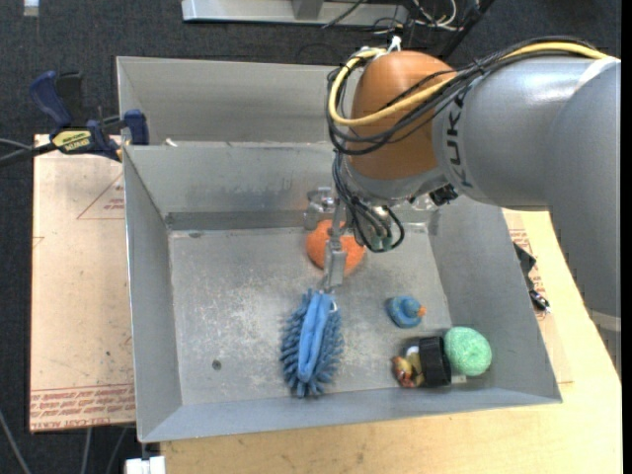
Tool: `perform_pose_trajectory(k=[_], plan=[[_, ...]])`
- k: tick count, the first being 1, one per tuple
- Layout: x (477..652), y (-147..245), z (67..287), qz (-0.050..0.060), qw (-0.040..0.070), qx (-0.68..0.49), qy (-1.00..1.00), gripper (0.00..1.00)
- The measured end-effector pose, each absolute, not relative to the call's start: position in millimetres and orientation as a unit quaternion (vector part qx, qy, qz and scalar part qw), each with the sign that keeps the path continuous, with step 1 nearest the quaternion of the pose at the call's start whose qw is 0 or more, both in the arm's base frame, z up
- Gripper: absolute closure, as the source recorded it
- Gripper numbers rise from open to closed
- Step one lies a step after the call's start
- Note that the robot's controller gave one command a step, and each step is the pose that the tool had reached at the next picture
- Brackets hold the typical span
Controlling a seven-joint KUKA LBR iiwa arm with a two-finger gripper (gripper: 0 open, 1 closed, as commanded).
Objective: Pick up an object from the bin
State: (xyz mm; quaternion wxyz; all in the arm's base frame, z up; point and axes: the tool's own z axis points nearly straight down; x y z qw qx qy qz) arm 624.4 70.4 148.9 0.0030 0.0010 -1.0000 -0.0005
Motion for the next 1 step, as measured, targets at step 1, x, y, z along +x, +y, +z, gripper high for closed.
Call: perform_pose_trajectory(k=[1], plan=[[626.2, 70.2, 153.8, -0.001, 0.0, 0.0, -1.0, 0.0]])
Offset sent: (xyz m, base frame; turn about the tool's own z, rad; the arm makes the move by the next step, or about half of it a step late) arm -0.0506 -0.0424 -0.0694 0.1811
